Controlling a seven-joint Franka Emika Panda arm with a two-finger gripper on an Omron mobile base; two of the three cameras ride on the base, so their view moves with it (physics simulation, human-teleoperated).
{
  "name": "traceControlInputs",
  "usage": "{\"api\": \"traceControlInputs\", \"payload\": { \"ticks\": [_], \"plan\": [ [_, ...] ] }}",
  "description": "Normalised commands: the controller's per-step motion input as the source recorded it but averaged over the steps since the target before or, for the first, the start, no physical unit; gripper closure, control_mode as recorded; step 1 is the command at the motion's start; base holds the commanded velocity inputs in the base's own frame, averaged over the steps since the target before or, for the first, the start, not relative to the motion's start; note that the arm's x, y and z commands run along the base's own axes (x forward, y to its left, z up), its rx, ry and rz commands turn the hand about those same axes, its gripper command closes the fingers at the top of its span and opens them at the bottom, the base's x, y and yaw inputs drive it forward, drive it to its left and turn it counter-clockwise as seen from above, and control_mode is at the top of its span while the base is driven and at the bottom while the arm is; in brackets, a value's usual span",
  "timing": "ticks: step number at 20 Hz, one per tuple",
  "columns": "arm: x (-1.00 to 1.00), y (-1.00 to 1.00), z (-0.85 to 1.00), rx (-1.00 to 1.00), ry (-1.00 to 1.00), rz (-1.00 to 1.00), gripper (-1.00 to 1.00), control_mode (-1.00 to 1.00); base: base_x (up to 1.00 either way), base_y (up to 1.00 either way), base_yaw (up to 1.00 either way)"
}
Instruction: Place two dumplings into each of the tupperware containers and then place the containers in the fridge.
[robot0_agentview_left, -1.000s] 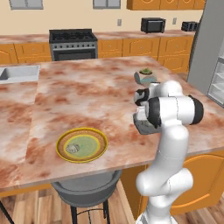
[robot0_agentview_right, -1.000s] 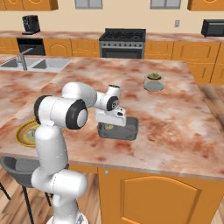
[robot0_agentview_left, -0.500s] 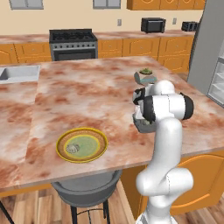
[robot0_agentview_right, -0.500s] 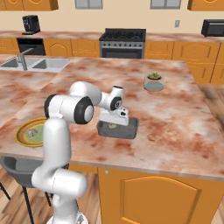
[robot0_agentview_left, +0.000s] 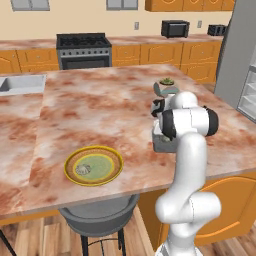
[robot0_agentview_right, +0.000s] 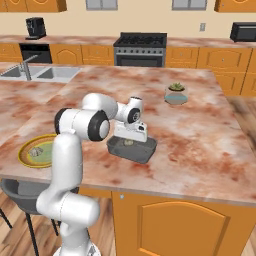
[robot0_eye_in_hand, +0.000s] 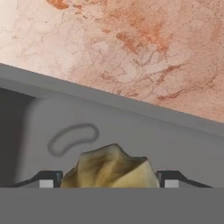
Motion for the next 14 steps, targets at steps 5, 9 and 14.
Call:
{"api": "traceControlInputs", "payload": {
  "ticks": [5, 9, 14],
  "plan": [
    [-0.55, 0.01, 0.04, 0.0, 0.0, -0.06, -1.0, -1.0, 0.0, 0.0, 0.0],
    [-0.41, 0.26, 0.29, 0.0, 0.0, -0.07, -1.0, -1.0, 0.0, 0.0, 0.0],
    [0.0, 0.43, 0.86, 0.0, 0.0, -0.05, -1.0, -1.0, 0.0, 0.0, 0.0]
  ]
}}
